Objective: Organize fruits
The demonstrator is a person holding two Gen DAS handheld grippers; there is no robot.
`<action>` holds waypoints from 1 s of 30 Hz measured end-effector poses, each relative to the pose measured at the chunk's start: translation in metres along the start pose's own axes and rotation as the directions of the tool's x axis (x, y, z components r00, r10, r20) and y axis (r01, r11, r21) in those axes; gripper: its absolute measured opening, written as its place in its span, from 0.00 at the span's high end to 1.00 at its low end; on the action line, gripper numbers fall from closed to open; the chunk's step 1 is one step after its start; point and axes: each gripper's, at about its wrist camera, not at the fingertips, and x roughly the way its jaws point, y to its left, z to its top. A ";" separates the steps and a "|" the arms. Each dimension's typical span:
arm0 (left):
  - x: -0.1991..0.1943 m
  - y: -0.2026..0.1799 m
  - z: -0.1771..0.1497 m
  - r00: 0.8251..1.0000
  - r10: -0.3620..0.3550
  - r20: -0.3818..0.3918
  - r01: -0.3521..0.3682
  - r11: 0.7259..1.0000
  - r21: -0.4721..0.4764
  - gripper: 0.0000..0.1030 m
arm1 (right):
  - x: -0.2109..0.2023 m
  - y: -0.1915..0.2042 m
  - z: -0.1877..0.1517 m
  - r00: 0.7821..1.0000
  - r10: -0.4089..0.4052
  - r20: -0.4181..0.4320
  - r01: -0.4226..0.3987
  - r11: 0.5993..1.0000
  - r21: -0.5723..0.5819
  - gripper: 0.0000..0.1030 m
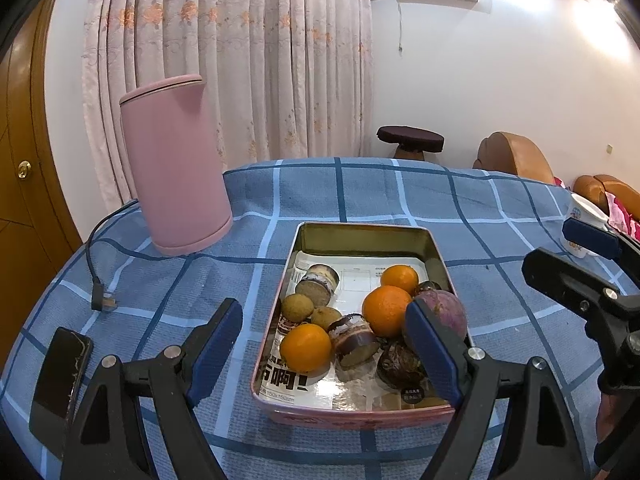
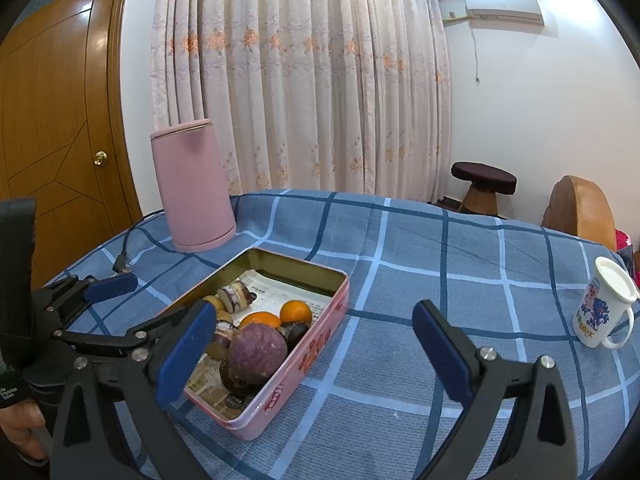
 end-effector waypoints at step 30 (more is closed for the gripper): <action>0.003 -0.013 -0.004 1.000 -0.008 -0.010 0.008 0.999 0.039 0.16 | -0.006 -0.011 -0.008 1.000 -0.009 -0.003 0.009 1.000 -0.012 0.02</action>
